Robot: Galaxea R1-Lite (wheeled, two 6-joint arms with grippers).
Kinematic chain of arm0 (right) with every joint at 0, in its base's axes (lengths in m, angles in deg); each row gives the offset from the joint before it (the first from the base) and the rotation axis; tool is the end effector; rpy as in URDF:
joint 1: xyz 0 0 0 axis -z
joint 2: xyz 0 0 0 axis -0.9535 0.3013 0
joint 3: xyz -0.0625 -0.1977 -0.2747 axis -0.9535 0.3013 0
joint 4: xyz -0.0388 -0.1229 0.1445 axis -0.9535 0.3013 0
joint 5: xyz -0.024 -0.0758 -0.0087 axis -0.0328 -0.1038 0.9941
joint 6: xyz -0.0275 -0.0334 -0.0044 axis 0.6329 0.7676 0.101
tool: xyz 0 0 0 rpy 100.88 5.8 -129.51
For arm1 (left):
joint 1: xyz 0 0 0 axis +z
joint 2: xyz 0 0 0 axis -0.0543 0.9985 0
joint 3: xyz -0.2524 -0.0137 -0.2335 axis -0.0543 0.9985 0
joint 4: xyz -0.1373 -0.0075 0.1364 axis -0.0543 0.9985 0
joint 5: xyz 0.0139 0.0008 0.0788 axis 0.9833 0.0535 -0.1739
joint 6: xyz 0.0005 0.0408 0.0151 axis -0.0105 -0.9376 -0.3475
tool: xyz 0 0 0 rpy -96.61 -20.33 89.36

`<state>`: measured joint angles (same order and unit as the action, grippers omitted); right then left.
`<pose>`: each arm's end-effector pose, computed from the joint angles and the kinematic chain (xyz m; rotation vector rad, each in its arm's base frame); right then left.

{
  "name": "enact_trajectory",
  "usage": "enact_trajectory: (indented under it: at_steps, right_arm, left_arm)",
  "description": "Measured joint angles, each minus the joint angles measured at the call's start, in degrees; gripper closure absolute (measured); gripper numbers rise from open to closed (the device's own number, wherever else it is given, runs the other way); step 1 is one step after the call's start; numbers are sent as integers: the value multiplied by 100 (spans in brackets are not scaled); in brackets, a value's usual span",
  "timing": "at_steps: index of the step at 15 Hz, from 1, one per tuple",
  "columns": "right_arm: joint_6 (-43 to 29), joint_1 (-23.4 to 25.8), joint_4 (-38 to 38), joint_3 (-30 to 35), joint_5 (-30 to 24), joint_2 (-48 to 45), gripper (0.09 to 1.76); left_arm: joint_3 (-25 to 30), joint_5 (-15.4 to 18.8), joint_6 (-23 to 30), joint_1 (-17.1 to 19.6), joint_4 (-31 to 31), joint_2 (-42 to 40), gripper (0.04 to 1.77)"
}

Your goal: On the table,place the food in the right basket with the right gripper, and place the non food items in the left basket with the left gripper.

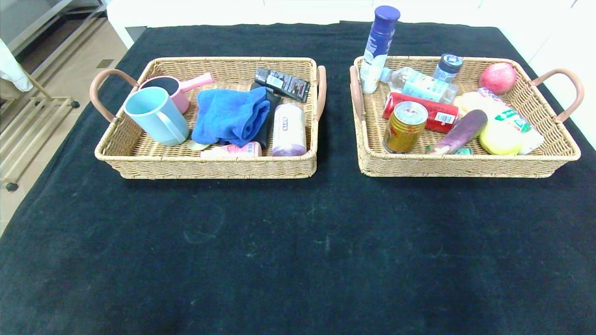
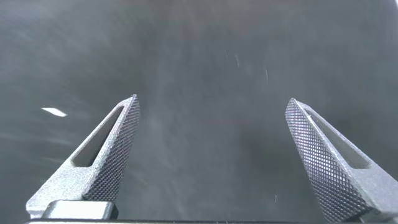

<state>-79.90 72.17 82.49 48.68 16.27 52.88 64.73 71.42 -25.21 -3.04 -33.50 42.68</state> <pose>-0.0536 0.0040 0.1016 0.0525 -0.0356 0.1035 -0.0500 -0.0016 0.1031 0.1400 -0.1083 -0.0276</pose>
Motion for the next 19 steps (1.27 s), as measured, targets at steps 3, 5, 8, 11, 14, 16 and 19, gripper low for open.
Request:
enact_trajectory:
  at_steps: [3,5,8,11,14,16,19]
  right_arm:
    - [83,-4,-66,344,341,0,14]
    - [451,-4,-83,446,652,0,14]
    - [473,-4,-82,547,640,0,14]
    - [407,-4,-99,573,638,0,14]
    - [407,-4,-101,573,633,0,14]
    - [407,-4,-118,578,638,0,14]
    - [405,-4,-134,584,635,0,14]
  left_arm:
    - [413,-49,89,0,230,-2,9]
    - [449,-57,306,0,239,-2,9]
    - [461,-129,549,0,228,-2,9]
    - [461,-211,742,0,226,-2,9]
    - [455,-204,701,0,228,-2,9]
    - [455,-201,688,0,236,-2,9]
    - [455,-206,758,0,226,-2,9]
